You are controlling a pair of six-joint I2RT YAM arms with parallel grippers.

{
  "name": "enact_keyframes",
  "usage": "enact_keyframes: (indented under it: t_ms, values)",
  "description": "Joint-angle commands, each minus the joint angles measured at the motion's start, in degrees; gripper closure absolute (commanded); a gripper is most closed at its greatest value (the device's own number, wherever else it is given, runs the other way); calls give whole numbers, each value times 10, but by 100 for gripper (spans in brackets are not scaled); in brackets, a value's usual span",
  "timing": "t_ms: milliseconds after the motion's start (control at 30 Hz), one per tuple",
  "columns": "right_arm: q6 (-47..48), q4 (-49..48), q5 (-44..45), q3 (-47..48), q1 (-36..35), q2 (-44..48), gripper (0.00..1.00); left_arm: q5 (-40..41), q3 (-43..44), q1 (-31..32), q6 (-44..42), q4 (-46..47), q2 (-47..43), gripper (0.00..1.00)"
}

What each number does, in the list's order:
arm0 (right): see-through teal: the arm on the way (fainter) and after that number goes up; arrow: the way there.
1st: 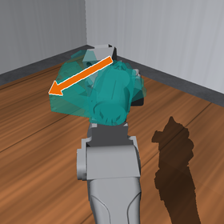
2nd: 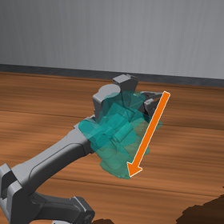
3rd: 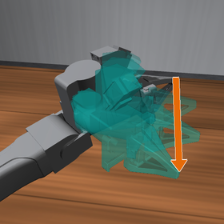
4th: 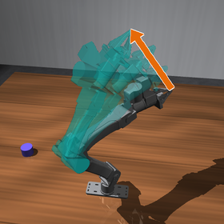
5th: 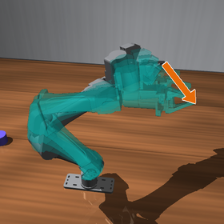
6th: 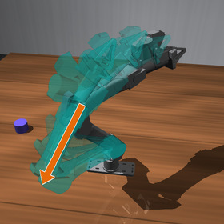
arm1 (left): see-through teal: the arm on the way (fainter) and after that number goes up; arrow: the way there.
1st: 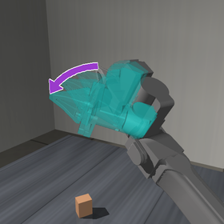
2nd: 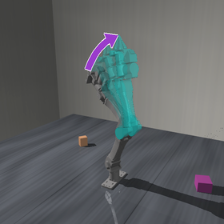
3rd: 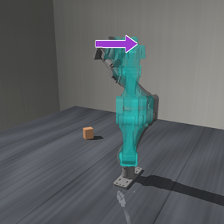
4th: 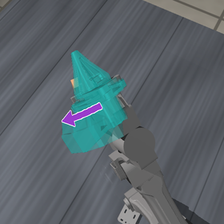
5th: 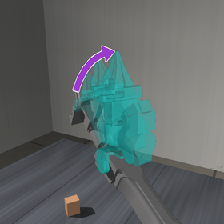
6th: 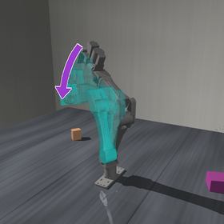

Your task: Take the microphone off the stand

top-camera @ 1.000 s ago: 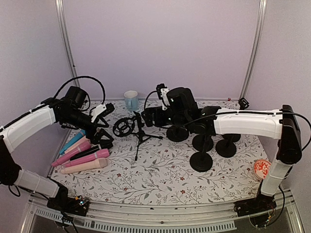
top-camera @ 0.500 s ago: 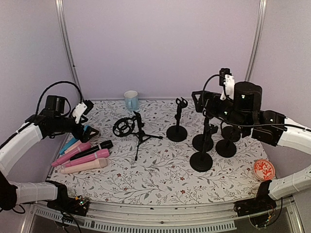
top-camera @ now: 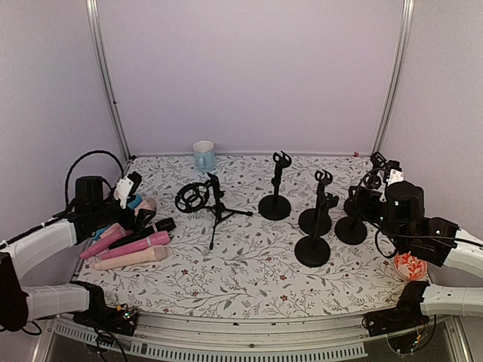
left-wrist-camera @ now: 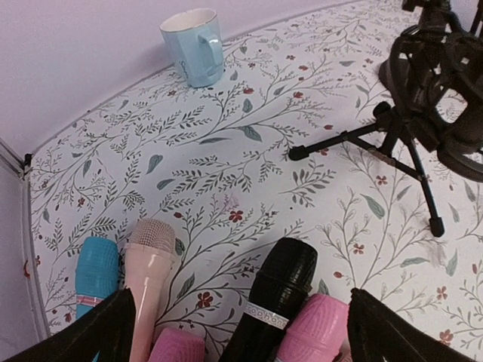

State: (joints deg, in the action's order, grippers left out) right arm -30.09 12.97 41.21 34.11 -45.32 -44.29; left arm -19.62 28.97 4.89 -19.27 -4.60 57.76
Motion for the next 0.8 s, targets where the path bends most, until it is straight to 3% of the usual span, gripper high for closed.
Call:
enact_keyframes:
  t_ms: [0,167,333,600,767]
  values:
    - [-37,5,11,-50,5,16,1,9,-33,-13,30,136,12,1]
    - [-28,-62,52,-95,14,-43,1,15,-68,-20,46,217,26,1]
    - [112,-233,86,-141,28,-82,1,19,-91,-24,74,285,47,1]
    - [221,-394,36,-171,155,-98,1,1,-95,-42,94,345,118,1]
    - [270,-497,-3,-223,214,-101,1,36,-78,-51,111,404,173,1]
